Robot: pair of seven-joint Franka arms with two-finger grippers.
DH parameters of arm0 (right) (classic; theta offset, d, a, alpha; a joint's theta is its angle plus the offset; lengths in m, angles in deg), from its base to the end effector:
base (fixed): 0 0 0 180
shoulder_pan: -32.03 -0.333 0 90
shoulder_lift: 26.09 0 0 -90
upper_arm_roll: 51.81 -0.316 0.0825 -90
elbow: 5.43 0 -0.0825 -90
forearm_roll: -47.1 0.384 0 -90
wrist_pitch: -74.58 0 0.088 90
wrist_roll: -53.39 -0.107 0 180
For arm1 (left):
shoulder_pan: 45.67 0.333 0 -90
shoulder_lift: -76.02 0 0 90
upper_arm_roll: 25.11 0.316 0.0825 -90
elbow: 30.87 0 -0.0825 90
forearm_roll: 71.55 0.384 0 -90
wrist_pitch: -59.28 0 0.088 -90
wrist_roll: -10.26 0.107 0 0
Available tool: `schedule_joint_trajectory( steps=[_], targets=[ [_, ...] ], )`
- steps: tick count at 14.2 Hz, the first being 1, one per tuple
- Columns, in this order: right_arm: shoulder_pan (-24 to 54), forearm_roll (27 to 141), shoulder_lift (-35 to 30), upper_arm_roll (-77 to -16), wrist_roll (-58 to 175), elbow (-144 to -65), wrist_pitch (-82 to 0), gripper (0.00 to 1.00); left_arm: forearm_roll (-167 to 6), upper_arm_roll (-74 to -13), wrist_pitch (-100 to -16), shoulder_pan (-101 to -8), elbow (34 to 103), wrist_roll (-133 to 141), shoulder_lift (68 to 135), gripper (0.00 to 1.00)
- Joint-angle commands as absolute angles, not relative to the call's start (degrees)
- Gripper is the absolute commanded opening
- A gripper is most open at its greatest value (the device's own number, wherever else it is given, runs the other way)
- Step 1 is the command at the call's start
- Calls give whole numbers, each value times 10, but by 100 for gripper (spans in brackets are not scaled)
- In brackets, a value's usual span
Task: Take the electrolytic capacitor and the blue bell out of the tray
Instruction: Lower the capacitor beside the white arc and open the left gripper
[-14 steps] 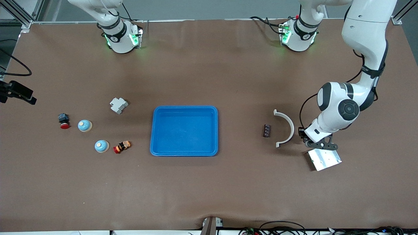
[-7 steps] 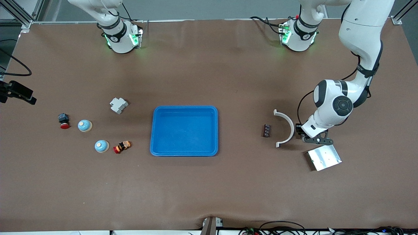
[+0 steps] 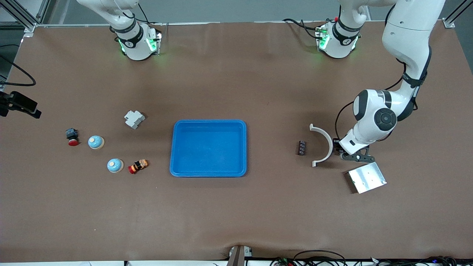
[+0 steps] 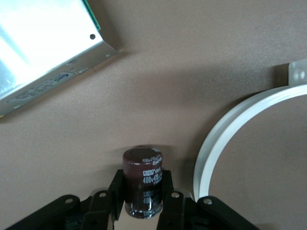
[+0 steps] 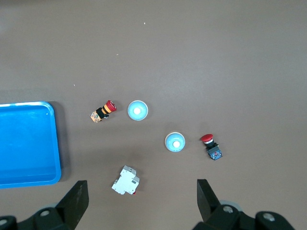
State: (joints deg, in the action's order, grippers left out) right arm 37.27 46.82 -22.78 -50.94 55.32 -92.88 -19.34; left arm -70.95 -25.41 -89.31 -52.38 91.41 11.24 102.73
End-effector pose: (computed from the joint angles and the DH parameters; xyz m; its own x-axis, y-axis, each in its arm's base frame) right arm 0.5761 -0.0619 0.6191 0.9959 -0.0723 0.0549 -0.0728 -0.9973 0.0076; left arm 0.5672 -0.0700 0.1840 0.9891 -0.1473 -0.0070 -0.1473 -0.9891 -0.0029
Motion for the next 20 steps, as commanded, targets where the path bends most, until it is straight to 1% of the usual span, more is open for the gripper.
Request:
schedule_joint_trajectory(
  steps=[1,8,9,10,11,16,20],
  targets=[
    [375,479,-232,-511,557,-928,-187,100,-712,-255,-902,-525,923,106,1020,0],
    [377,487,-232,-511,559,-928,-178,100,-708,-255,-902,-528,914,115,1037,0],
    [377,489,-232,-511,560,-928,-179,100,-708,-255,-902,-528,913,116,1038,8],
    [377,491,-232,-511,560,-928,-179,100,-708,-255,-902,-528,912,117,1038,50],
    [377,490,-232,-510,561,-928,-179,100,-704,-255,-902,-528,908,118,1042,99],
    [378,491,-232,-510,562,-928,-179,100,-703,-255,-893,-524,895,110,1034,100],
    [380,495,-232,-510,562,-928,-180,100,-703,-255,-822,-523,854,109,1027,100]
  ],
)
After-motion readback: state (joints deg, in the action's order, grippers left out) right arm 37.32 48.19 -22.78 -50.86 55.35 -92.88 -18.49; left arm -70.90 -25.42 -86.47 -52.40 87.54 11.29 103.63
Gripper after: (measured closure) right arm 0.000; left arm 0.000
